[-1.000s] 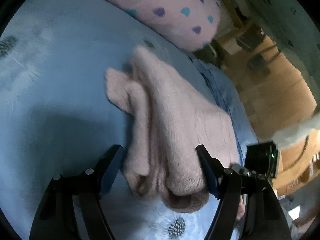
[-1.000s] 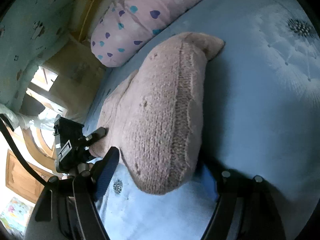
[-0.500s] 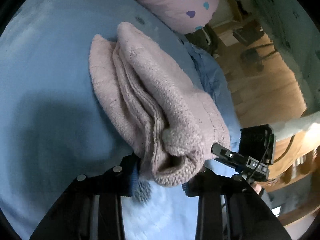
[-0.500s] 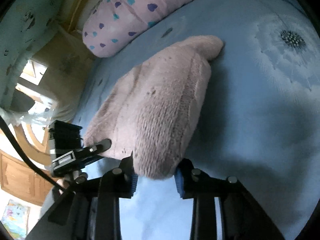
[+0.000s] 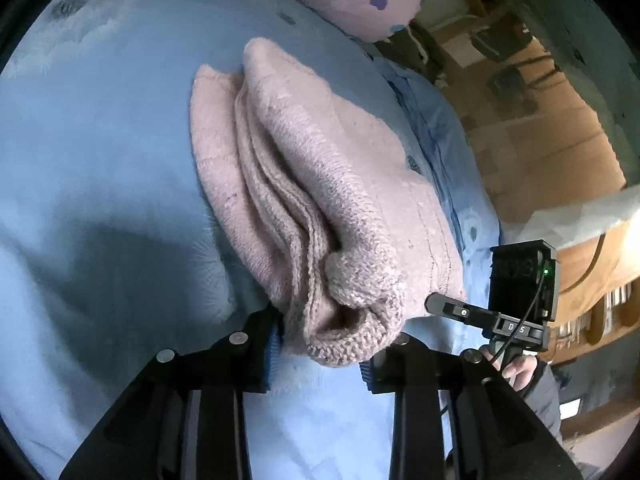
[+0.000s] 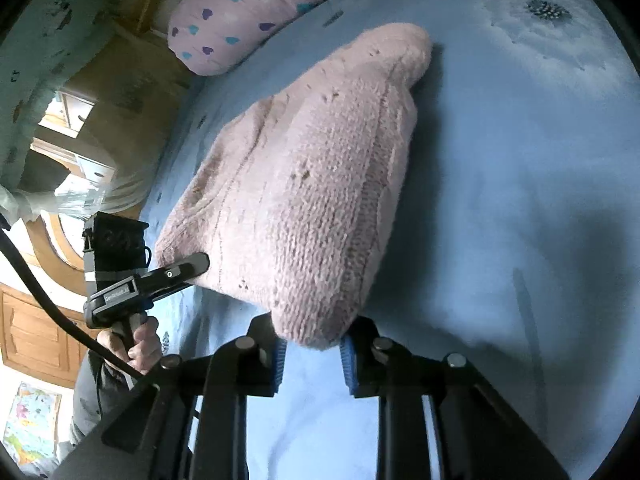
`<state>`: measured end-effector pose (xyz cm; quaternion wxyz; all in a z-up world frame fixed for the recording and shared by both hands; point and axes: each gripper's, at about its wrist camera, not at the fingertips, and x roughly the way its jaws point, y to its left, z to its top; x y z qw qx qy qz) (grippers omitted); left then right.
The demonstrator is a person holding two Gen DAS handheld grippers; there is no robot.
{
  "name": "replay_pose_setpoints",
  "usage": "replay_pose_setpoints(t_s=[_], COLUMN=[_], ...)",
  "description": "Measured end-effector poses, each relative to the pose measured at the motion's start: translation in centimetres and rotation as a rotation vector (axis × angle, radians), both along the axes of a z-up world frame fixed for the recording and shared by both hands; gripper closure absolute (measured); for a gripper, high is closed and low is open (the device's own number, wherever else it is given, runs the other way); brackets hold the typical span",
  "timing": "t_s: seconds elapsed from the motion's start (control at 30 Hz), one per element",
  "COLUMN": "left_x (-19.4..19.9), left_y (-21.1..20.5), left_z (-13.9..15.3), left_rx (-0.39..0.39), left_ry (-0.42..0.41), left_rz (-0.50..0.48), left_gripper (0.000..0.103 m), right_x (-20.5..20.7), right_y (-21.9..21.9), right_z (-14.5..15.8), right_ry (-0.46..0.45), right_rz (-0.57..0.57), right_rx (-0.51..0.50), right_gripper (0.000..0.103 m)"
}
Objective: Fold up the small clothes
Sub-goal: 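Lift the held end with both tools and fold it over the cardigan, then open both tools to release the cardigan and withdraw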
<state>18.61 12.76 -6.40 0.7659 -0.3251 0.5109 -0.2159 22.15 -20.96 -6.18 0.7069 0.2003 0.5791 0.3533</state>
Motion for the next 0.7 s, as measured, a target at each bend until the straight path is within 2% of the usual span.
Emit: replay_pose_setpoints(t_s=[0.3, 0.43, 0.47, 0.5, 0.53, 0.57, 0.7], left_x=[0.0, -2.1, -2.7, -3.1, -3.5, -3.9, -4.5], left_y=[1.1, 2.7, 3.3, 3.6, 4.0, 4.3, 3.7], left_z=[-1.5, -1.0, -0.9, -0.8, -0.7, -0.5, 0.4], left_rx=[-0.078, -0.012, -0.016, -0.024, -0.023, -0.002, 0.085], left_ry=[0.075, 0.045, 0.042, 0.041, 0.039, 0.029, 0.002], left_rz=[0.007, 0.027, 0.042, 0.056, 0.069, 0.082, 0.096], left_gripper=[0.076, 0.078, 0.078, 0.078, 0.078, 0.078, 0.078], right_x=[-0.9, -1.6, -1.7, -2.0, -2.2, -2.5, -2.8], right_y=[0.3, -0.3, -0.4, -0.6, -0.7, -0.9, -2.1], right_z=[-1.2, -1.0, -1.0, -1.0, -1.0, -1.1, -1.0], right_ry=[0.008, -0.034, -0.037, -0.04, -0.044, -0.056, -0.055], right_rz=[-0.001, 0.015, 0.014, 0.015, 0.016, 0.013, -0.017], right_rx=[0.002, -0.031, -0.034, -0.04, -0.062, -0.094, -0.079], right_gripper=[0.08, 0.082, 0.084, 0.095, 0.101, 0.101, 0.102])
